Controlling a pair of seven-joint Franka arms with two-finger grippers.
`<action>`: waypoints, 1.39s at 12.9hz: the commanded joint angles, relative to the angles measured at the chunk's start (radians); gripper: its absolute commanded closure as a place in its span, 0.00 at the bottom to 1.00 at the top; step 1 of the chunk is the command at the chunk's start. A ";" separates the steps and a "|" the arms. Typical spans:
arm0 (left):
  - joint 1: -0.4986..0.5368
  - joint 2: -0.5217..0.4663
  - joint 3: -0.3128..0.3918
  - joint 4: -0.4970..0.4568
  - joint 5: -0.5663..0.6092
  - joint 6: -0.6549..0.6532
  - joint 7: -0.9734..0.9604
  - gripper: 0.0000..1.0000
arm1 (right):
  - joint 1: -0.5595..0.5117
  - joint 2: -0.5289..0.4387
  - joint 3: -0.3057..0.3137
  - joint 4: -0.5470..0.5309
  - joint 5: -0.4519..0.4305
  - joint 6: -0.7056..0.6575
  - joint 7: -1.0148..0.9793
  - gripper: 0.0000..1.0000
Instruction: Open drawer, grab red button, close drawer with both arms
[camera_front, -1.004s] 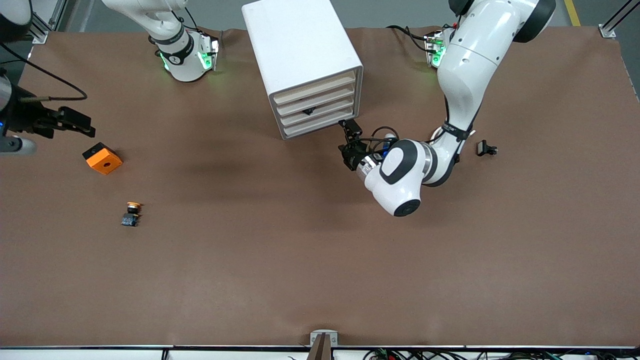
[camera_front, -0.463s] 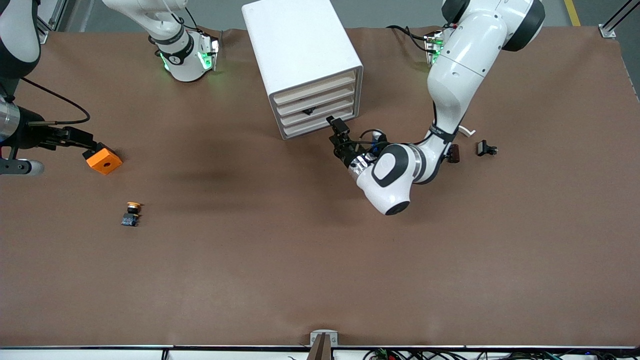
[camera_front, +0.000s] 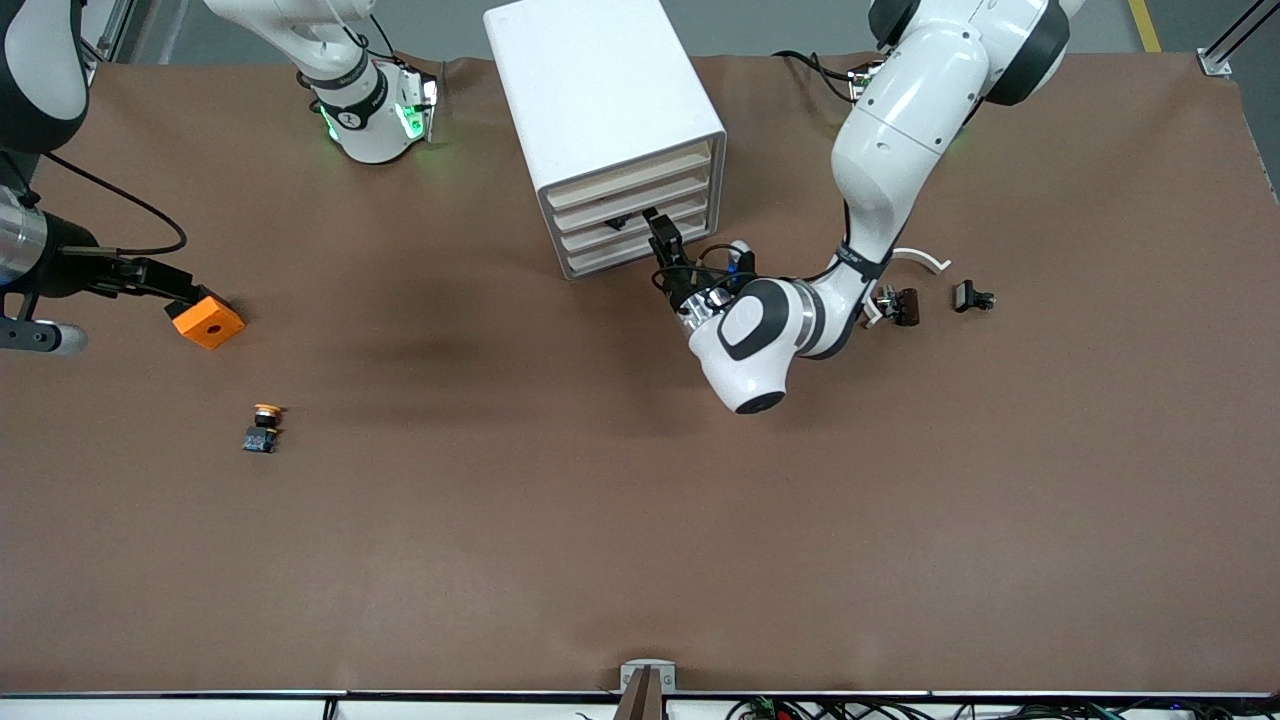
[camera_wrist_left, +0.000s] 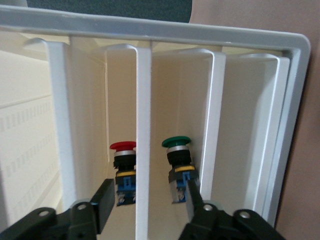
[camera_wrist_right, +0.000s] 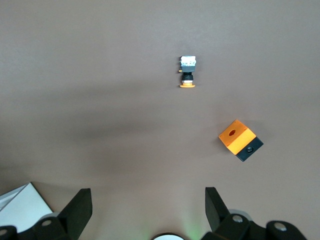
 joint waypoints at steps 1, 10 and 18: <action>-0.035 0.021 0.007 0.018 -0.018 -0.018 -0.016 0.36 | 0.001 0.005 0.005 0.018 0.023 -0.008 0.051 0.00; -0.050 0.017 -0.010 0.022 -0.015 -0.043 -0.002 0.86 | 0.056 0.002 0.006 0.018 0.021 -0.020 0.233 0.00; -0.018 0.018 0.000 0.045 -0.001 -0.041 0.067 1.00 | 0.363 0.003 0.012 0.017 0.027 0.031 0.744 0.00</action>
